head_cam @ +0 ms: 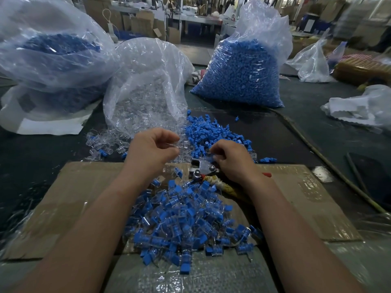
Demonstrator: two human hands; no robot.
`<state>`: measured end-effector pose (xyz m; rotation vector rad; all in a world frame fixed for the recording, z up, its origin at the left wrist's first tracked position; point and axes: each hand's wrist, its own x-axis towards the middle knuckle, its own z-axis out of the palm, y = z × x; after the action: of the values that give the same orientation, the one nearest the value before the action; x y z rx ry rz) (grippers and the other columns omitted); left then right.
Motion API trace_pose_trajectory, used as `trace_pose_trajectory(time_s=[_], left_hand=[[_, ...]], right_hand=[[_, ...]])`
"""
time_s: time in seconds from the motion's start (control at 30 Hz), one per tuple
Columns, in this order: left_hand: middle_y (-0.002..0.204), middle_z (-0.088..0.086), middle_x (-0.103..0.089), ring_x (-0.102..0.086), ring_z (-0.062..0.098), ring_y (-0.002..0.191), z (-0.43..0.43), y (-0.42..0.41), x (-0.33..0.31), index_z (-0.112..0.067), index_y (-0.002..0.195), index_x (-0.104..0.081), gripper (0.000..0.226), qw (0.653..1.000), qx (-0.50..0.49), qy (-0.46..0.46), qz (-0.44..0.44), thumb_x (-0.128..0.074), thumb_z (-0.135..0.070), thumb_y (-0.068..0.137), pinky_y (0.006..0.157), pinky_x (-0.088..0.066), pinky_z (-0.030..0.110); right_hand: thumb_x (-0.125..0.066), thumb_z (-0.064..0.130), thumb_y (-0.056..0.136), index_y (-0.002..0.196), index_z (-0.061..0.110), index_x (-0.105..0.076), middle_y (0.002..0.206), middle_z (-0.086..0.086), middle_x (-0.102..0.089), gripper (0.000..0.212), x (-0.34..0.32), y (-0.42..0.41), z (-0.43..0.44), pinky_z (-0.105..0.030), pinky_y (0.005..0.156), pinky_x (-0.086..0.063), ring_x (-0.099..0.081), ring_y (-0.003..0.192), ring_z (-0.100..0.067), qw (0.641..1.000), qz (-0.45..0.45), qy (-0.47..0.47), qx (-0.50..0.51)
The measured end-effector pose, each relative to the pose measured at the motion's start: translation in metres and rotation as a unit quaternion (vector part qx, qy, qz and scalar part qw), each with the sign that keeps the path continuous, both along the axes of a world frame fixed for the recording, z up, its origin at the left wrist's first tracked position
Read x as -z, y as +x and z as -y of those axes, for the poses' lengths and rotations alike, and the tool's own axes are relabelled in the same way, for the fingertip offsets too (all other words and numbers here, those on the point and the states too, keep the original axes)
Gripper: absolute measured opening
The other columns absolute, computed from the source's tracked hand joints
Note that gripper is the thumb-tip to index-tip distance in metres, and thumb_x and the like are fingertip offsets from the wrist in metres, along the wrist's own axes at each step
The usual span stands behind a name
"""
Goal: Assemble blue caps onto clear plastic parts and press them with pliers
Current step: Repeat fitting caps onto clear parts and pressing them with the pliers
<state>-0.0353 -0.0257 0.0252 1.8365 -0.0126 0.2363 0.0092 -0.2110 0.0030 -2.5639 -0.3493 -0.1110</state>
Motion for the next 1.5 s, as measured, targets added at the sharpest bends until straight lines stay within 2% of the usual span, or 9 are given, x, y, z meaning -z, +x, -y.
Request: trace_pose_trajectory(time_s=[0.1,0.2,0.37,0.57,0.7,0.93,1.2,1.37,1.5], left_hand=[[0.080,-0.001,-0.066,-0.062,0.005,0.072,0.000,-0.001,-0.001,-0.024,0.077,-0.064,0.028,1.000,0.015,-0.012,0.006,-0.069,0.003,0.074,0.062,-0.050,0.009],[0.081,0.000,-0.066,-0.063,0.009,0.075,0.002,-0.002,-0.001,-0.025,0.079,-0.064,0.028,1.000,0.018,-0.012,0.016,-0.070,0.002,0.073,0.068,-0.054,0.018],[0.071,0.000,-0.065,-0.063,0.009,0.065,0.003,-0.001,-0.001,-0.017,0.068,-0.062,0.020,1.000,0.000,0.002,0.017,-0.074,-0.002,0.070,0.063,-0.054,0.017],[0.058,0.002,-0.066,-0.066,0.011,0.055,0.007,-0.003,-0.001,-0.012,0.067,-0.060,0.017,0.999,0.034,-0.007,0.013,-0.070,-0.001,0.076,0.053,-0.053,0.019],[0.060,0.005,-0.068,-0.067,0.014,0.056,0.008,-0.002,-0.002,-0.012,0.070,-0.062,0.015,0.998,0.052,-0.023,0.008,-0.070,0.000,0.075,0.053,-0.055,0.021],[0.059,0.001,-0.069,-0.067,0.013,0.055,0.007,-0.004,-0.004,-0.014,0.071,-0.063,0.017,0.997,0.075,-0.026,0.014,-0.069,0.002,0.075,0.054,-0.055,0.020],[0.058,0.002,-0.068,-0.066,0.013,0.054,0.006,-0.007,-0.007,-0.014,0.070,-0.065,0.018,0.996,0.085,-0.038,0.012,-0.068,0.003,0.075,0.053,-0.053,0.019],[0.057,0.003,-0.068,-0.065,0.014,0.052,0.009,-0.008,-0.007,-0.014,0.069,-0.065,0.017,0.995,0.091,-0.042,0.008,-0.071,0.002,0.072,0.052,-0.053,0.019],[0.058,0.004,-0.068,-0.065,0.013,0.051,0.007,-0.008,-0.009,-0.010,0.070,-0.065,0.013,0.991,0.108,-0.080,-0.011,-0.069,0.002,0.072,0.051,-0.053,0.019]], right_hand=[[-0.054,0.009,0.090,0.102,0.015,-0.063,0.091,0.012,-0.053,0.015,-0.008,-0.002,0.002,-0.013,0.073,-0.039,-0.049,0.082,0.000,0.995,0.025,0.091,0.031],[-0.061,0.006,0.086,0.087,0.028,-0.063,0.082,0.023,-0.056,0.023,-0.018,-0.011,0.000,0.000,0.066,-0.042,-0.054,0.074,0.012,0.979,0.044,0.200,0.025],[-0.069,0.004,0.079,0.077,0.034,-0.063,0.076,0.016,-0.064,0.031,-0.028,-0.033,-0.016,-0.010,0.069,-0.049,-0.062,0.072,0.004,0.950,0.067,0.302,-0.029],[-0.072,0.003,0.076,0.077,0.028,-0.066,0.076,0.016,-0.063,0.025,-0.026,-0.045,-0.031,-0.008,0.067,-0.048,-0.062,0.071,0.005,0.950,0.072,0.293,-0.078],[-0.072,0.004,0.076,0.085,0.014,-0.071,0.076,0.017,-0.060,0.014,-0.024,-0.043,-0.030,-0.005,0.067,-0.046,-0.059,0.070,0.010,0.957,0.069,0.273,-0.067],[-0.074,0.010,0.073,0.075,0.030,-0.062,0.074,0.015,-0.061,0.024,-0.026,-0.045,-0.028,-0.008,0.065,-0.048,-0.060,0.070,0.005,0.953,0.061,0.284,-0.081],[-0.076,0.009,0.071,0.076,0.027,-0.066,0.073,0.014,-0.065,0.021,-0.025,-0.045,-0.026,-0.010,0.064,-0.049,-0.063,0.068,0.001,0.946,0.052,0.305,-0.097],[-0.075,0.011,0.071,0.087,0.012,-0.072,0.075,0.019,-0.062,0.016,-0.024,-0.043,-0.024,-0.009,0.066,-0.049,-0.063,0.072,0.000,0.953,0.105,0.264,-0.102],[-0.075,0.014,0.071,0.087,0.020,-0.068,0.082,0.012,-0.061,0.019,-0.024,-0.042,-0.024,-0.014,0.068,-0.051,-0.062,0.073,-0.005,0.953,0.123,0.260,-0.100]])
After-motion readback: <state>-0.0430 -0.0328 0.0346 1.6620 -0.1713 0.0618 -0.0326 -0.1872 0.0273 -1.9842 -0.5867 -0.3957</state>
